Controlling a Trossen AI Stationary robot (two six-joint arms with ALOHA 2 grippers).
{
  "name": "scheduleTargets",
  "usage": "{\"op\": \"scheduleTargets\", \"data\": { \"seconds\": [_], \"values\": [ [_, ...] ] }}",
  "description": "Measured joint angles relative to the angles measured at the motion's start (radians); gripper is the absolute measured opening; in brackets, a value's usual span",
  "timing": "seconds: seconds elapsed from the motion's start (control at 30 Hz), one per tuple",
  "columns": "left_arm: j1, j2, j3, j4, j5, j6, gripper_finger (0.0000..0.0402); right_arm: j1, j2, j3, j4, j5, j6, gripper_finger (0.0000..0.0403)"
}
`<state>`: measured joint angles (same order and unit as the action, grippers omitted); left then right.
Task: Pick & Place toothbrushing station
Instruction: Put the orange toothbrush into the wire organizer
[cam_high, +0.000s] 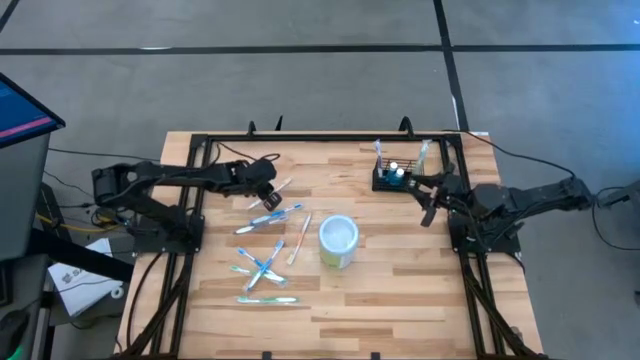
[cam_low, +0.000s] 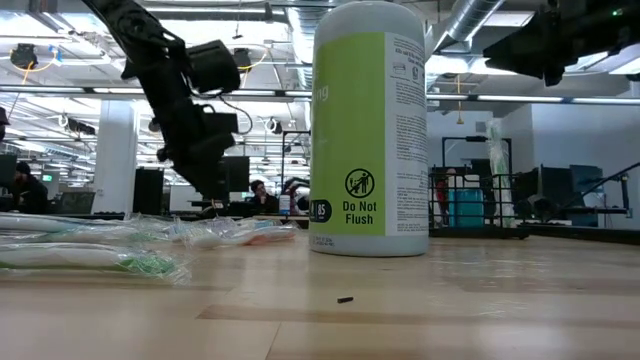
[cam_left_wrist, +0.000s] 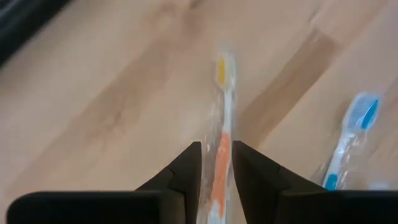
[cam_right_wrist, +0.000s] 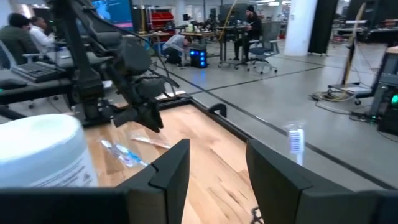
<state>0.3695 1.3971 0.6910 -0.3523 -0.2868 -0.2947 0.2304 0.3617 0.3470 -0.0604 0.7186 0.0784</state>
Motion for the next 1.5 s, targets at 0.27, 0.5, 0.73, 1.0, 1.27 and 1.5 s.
{"op": "scheduleTargets", "data": {
  "seconds": [0.27, 0.5, 0.73, 1.0, 1.27, 1.5],
  "values": [
    [0.000, 0.055, 0.000, -0.006, 0.083, 0.001, 0.0090, 0.012, 0.071, 0.000, 0.073, -0.015, -0.010, 0.0148],
    [0.003, 0.088, 0.000, -0.024, 0.098, 0.002, 0.0090, 0.012, 0.118, 0.000, 0.138, -0.015, -0.030, 0.0150],
    [0.003, 0.105, -0.005, -0.022, 0.071, 0.007, 0.0090, 0.012, 0.159, 0.000, 0.206, -0.015, -0.055, 0.0149],
    [0.003, 0.099, -0.077, 0.008, 0.062, 0.002, 0.0090, 0.012, 0.164, 0.000, 0.225, -0.015, -0.061, 0.0145],
    [0.001, 0.092, -0.096, 0.032, 0.069, -0.002, 0.0034, 0.012, 0.164, 0.000, 0.226, -0.015, -0.060, 0.0145],
    [0.003, 0.070, -0.101, 0.036, 0.048, -0.026, 0.0018, 0.012, 0.164, 0.000, 0.225, -0.015, -0.055, 0.0145]
  ]
}}
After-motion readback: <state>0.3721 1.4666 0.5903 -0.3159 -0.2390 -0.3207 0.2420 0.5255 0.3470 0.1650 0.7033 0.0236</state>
